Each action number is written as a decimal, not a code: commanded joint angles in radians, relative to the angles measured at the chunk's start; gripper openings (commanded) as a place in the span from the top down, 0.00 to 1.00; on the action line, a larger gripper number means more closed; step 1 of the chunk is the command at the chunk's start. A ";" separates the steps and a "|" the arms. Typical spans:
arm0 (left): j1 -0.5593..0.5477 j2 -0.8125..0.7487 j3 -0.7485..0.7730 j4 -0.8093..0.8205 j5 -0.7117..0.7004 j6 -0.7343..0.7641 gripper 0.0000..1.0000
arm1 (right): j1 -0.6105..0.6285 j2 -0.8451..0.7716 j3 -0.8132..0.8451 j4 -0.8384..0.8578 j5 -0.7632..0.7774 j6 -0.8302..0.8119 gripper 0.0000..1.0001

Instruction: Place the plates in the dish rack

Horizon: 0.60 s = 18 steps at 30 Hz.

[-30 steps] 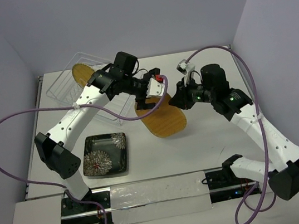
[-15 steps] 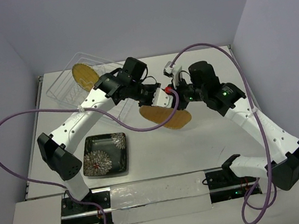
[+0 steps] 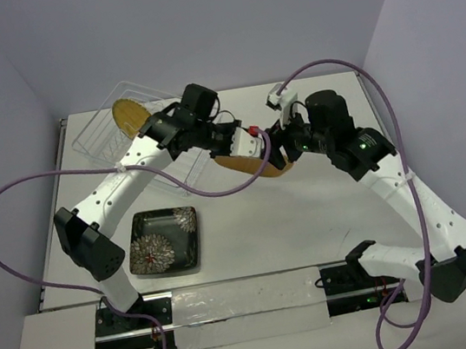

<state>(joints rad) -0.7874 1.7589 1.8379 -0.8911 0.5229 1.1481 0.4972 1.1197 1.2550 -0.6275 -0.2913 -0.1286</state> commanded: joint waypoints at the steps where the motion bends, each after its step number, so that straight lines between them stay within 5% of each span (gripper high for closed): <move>1: 0.132 -0.060 0.046 0.110 0.026 0.053 1.00 | 0.006 -0.125 0.072 0.072 -0.013 0.004 0.24; 7: 0.284 -0.091 0.062 0.157 0.176 0.163 1.00 | 0.004 -0.203 0.078 0.092 0.010 0.014 0.21; 13: 0.498 -0.028 0.275 -0.202 0.330 0.577 1.00 | 0.004 -0.236 0.068 0.130 0.142 0.040 0.19; 18: 0.594 -0.018 0.304 -0.390 0.237 0.787 1.00 | 0.003 -0.190 0.078 0.142 0.230 0.082 0.19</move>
<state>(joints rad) -0.2383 1.7579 2.0788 -1.1135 0.7227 1.6638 0.4969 0.8874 1.3018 -0.5368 -0.1646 -0.0911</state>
